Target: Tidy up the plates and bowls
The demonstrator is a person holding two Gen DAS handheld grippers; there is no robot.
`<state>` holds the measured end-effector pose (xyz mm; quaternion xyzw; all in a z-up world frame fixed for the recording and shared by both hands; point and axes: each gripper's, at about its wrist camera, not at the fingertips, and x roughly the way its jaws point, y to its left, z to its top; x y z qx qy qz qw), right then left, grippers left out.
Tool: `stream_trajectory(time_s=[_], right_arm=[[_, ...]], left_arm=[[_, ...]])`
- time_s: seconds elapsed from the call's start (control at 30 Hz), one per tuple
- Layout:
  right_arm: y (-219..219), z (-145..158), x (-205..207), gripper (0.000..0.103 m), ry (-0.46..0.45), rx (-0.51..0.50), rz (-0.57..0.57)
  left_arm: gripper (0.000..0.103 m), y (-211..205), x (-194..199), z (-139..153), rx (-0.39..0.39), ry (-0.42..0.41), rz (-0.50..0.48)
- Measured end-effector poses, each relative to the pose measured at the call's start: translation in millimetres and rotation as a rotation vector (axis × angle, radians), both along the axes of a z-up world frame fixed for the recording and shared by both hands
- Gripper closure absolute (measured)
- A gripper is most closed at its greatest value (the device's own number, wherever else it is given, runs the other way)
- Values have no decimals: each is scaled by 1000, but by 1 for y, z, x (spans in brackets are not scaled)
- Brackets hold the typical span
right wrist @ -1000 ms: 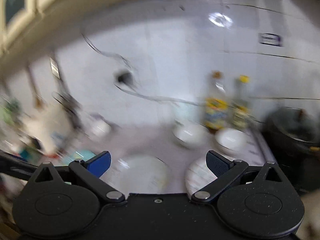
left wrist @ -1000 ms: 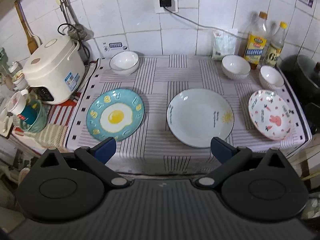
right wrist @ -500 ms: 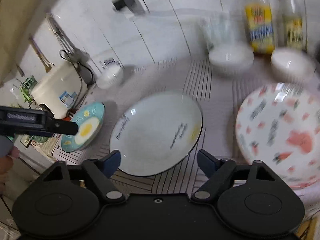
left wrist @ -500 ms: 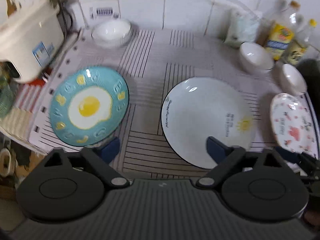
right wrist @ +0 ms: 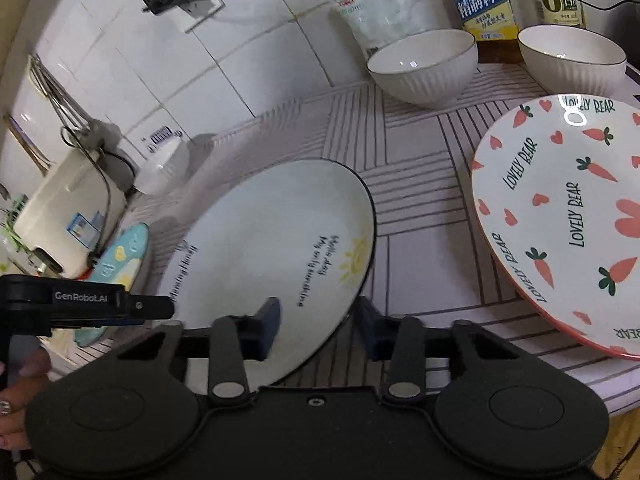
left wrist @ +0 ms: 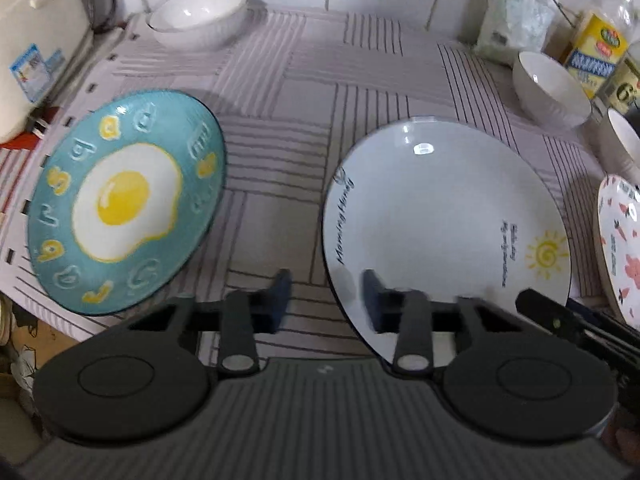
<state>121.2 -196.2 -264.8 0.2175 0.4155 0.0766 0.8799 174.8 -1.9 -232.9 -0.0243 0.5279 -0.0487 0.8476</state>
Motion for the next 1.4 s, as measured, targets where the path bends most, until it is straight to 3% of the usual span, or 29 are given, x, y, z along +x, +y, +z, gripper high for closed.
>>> stream_trajectory(time_s=[0.1,0.17,0.47,0.6,1.03,1.3,1.4], right_arm=[[-4,-3,0,81,0,14,-11],[-9,-5,-2,81,6,43,-25],[-2,6,4,80,15,59,26],[7,13,13,79,-13,59,57],[17,9,92,79,-61,50,47],[33,-7,115,78,-31,8,-27],[43,-3,117,78,-21,-59,-35]], left_arm=[[82,-2,3,-6,-51,24,-9],[81,-5,3,-10,-71,30,-3],[79,-8,5,1,9,37,-68],[79,6,9,10,3,21,-61],[79,18,101,19,30,5,-173],[78,19,145,-6,54,72,-217],[78,20,152,-5,47,87,-237]])
